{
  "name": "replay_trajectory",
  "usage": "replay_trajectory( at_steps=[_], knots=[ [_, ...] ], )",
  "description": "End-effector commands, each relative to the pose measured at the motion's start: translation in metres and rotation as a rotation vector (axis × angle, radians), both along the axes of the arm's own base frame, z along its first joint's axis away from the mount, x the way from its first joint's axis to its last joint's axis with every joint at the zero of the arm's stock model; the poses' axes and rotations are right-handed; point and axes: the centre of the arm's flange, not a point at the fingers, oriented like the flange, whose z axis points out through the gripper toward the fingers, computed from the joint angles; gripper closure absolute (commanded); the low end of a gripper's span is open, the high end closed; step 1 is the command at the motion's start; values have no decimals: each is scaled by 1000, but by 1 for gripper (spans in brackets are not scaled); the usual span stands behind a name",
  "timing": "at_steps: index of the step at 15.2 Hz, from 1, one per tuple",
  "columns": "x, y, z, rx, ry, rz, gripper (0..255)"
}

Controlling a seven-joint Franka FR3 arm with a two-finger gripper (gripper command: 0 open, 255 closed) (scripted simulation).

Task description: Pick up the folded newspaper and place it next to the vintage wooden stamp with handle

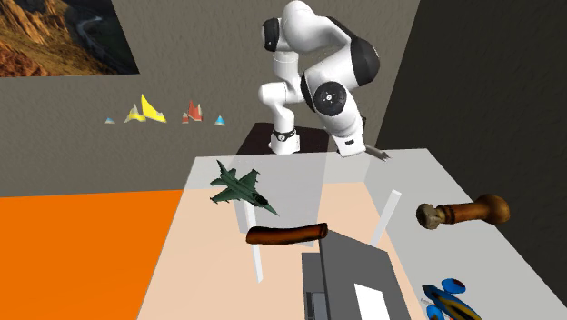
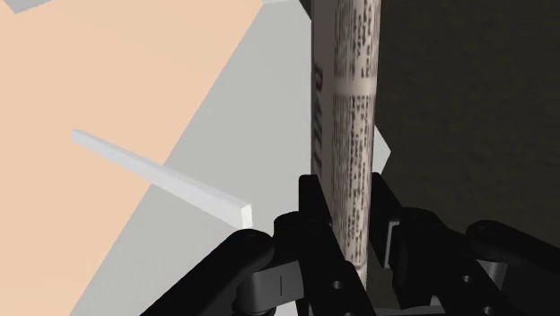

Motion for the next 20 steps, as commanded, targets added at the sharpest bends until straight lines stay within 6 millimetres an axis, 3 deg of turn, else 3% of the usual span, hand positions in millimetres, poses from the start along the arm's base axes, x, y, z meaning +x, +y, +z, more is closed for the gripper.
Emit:
replay_trajectory(
  at_steps=[1, 11, 20],
  knots=[
    [-15, 22, 0, 0, 0, -1, 255],
    [-88, 127, 0, 0, 0, -1, 255],
    [-88, 127, -47, 0, 0, -1, 255]
  ],
)
